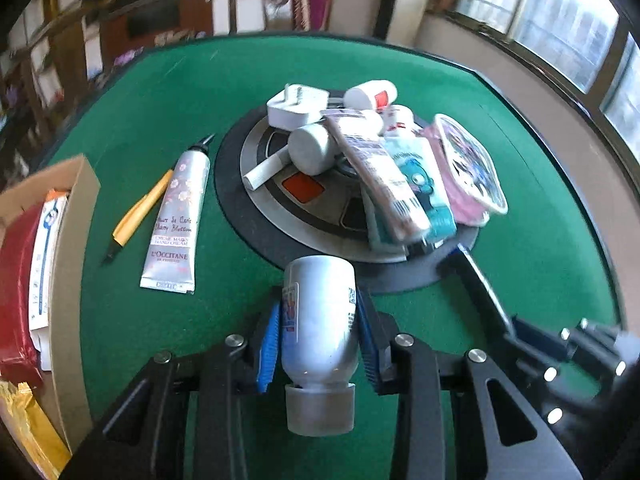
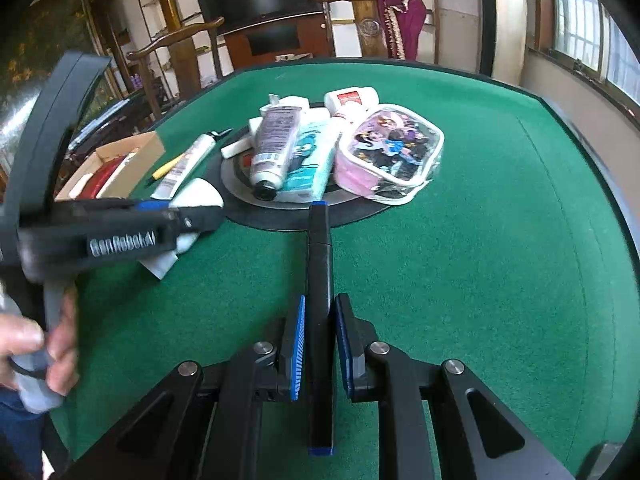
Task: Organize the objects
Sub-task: 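Lift the white bottle with the left tool while the right holds the marker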
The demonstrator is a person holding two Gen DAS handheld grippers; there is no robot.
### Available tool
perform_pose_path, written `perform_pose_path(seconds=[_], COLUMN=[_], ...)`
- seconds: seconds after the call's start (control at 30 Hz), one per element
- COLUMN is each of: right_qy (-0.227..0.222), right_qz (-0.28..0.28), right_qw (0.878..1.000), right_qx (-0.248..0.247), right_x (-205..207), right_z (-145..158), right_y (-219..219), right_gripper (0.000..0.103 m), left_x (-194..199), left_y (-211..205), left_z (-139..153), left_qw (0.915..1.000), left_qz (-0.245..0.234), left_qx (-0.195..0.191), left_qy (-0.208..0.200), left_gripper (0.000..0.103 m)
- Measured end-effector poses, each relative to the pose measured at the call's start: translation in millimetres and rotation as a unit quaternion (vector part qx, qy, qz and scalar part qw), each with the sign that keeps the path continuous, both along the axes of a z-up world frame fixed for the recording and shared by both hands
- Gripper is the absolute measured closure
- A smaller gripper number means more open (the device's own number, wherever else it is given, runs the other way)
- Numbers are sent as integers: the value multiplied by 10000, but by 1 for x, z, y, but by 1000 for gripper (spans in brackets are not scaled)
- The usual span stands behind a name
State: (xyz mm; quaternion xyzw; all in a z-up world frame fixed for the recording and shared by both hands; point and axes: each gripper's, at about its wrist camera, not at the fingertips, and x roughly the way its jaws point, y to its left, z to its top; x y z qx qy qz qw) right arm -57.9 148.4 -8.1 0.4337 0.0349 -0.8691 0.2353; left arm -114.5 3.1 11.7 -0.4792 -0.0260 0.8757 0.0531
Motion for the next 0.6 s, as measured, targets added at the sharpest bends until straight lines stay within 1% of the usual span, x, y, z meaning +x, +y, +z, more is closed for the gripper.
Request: perform_pose_path(seconds=[0.03,0.13,0.17,0.23,0.33,0.4,0.6], right_qy=[42,152,137,134,131,149,131], right_qz=[-9,-93,-100,-76,-79,-110,-88], right_qw=[10000,9997,9996,9995,9992,9990,9986], right_qx=[-67,-144,-224,-264,-358,-411,-496], right_x=[0,0,0,1,2,3,2], right_z=[2,8,8,10,12,14,15], right_y=[1,3,3,1,2,4,4], right_gripper=[88,88,88,88,88,88,87], left_x=[5,12,15,23,30,34,29], left_y=[1,11,10,15,16,14,12], left_z=[-1,2,7,14,22,26,30], left_qw=[9999,9995,9989,9968,9945,9936,9925], left_qz=[-14,-145,-199,-259,-260,-231,-106], left_qx=[-44,-96,-133,-353,-443,-486,-566], left_qy=[117,272,397,665,912,990,1074], left_gripper=[70,70,70,70,70,70,70])
